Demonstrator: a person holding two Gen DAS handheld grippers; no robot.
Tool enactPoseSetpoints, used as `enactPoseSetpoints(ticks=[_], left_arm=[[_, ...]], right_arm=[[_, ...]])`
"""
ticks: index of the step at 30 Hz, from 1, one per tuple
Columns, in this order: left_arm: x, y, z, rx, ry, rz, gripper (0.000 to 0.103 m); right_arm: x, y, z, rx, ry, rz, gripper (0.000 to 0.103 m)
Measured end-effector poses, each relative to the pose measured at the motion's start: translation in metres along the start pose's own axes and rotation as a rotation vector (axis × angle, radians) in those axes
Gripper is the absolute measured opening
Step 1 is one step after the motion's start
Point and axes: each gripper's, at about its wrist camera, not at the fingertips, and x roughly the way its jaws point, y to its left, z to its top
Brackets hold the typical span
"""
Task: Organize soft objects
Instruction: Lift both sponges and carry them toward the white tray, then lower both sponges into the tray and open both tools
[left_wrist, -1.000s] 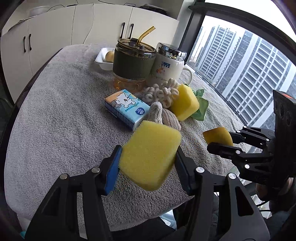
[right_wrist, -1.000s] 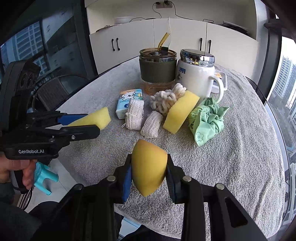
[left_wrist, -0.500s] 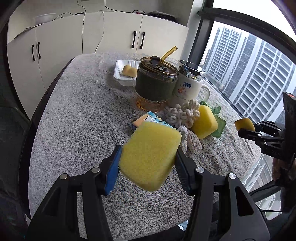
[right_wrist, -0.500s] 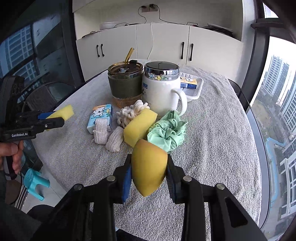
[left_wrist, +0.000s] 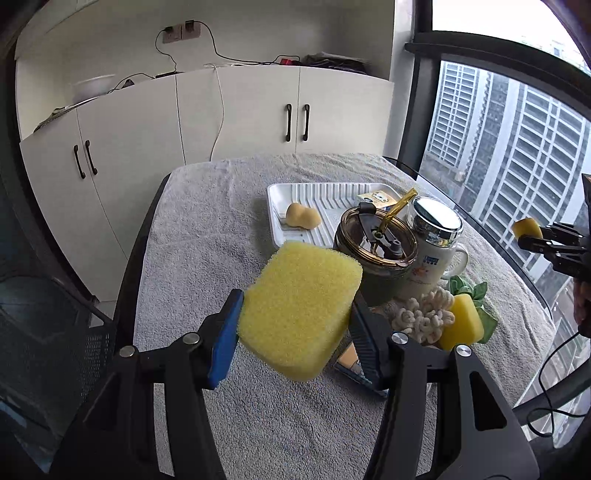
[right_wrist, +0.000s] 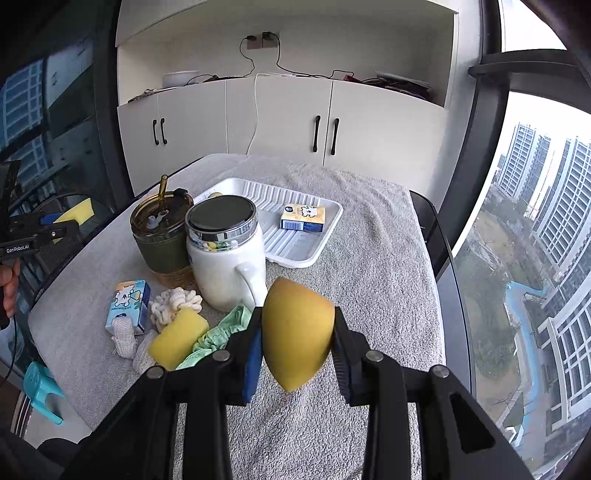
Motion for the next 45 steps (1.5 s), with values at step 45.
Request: enactPoseSetpoints(ticks=[45], left_arm=[[0.286, -0.021, 0.135, 0.258, 0.286, -0.187, 0.053]], right_arm=[[0.26, 0.028, 0.155, -0.335, 0.252, 0.342, 0.037]])
